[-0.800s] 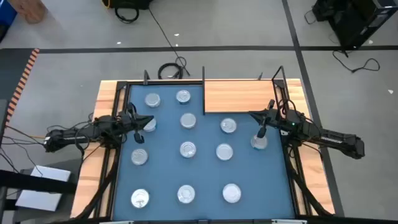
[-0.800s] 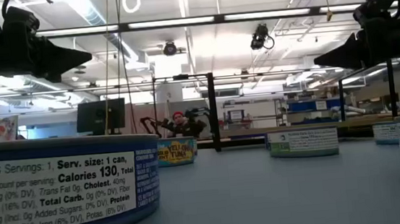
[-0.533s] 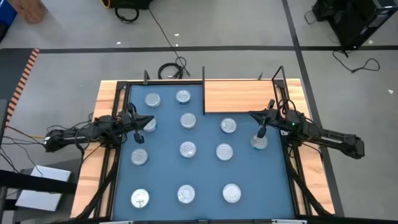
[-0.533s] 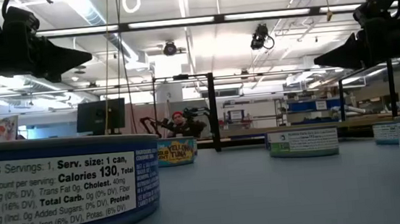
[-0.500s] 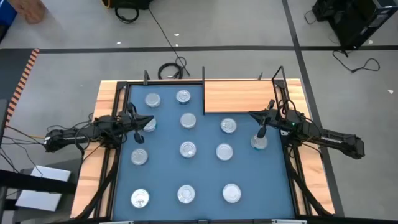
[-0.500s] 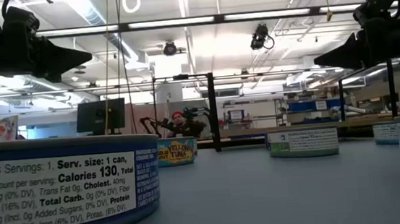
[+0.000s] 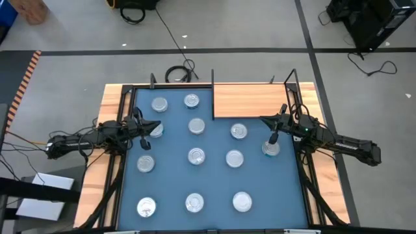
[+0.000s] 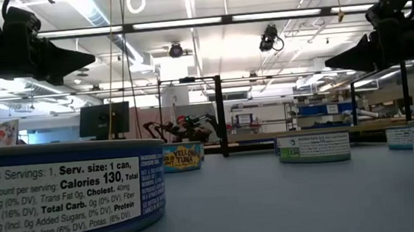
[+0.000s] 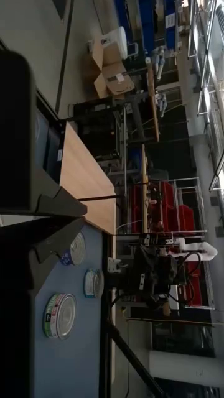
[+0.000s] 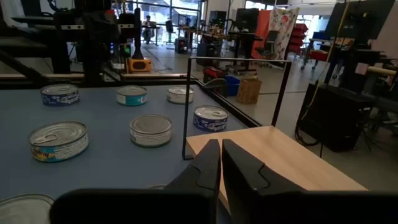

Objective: Stack canned seafood by type on shelf
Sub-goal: Put the center yellow and blue tuna can on the shelf

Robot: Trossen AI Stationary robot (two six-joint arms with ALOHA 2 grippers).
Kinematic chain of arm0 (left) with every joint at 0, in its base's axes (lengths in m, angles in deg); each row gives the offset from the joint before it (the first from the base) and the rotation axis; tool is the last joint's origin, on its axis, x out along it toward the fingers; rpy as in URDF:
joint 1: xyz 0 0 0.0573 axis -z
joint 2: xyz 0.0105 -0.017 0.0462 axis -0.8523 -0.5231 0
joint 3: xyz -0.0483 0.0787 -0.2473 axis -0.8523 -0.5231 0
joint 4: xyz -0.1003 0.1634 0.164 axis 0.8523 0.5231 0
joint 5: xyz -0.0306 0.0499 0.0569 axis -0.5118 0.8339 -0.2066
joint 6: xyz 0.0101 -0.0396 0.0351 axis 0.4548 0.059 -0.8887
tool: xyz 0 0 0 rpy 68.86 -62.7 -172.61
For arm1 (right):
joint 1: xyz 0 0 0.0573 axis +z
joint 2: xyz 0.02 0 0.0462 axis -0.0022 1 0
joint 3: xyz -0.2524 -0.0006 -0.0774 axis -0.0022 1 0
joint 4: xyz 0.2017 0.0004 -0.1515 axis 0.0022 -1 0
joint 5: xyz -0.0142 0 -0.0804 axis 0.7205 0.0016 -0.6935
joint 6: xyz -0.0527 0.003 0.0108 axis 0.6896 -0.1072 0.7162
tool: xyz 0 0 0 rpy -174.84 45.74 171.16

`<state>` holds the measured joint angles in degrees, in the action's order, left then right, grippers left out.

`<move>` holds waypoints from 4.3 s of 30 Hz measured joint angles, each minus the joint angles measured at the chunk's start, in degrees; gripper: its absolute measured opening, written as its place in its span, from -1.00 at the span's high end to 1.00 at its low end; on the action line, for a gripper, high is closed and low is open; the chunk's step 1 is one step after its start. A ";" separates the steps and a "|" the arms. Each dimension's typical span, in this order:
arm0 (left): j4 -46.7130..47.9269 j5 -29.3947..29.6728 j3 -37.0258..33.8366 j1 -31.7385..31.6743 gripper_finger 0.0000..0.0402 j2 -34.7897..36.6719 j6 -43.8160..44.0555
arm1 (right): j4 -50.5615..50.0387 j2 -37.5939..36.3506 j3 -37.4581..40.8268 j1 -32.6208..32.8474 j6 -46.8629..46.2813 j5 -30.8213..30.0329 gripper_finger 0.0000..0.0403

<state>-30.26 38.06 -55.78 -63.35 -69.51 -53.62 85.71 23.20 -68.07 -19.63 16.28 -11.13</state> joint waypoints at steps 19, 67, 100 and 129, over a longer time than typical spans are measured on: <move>0.01 0.01 0.00 0.01 0.92 0.00 0.01 | 0.00 0.00 0.01 0.00 0.00 0.00 0.87; -0.56 0.00 -0.01 0.00 0.92 0.00 0.00 | 0.00 0.00 0.01 -0.01 0.00 0.01 0.87; 1.12 0.00 0.01 0.00 0.92 0.00 -0.32 | 12.83 -0.02 0.01 -0.15 0.00 0.01 0.88; 4.43 -5.94 0.01 0.02 0.92 0.00 1.49 | 21.97 11.14 -8.67 1.91 1.02 3.22 0.97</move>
<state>-25.83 32.12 -55.77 -63.33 -69.51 -52.13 107.69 34.34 -76.74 -17.73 17.30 -7.91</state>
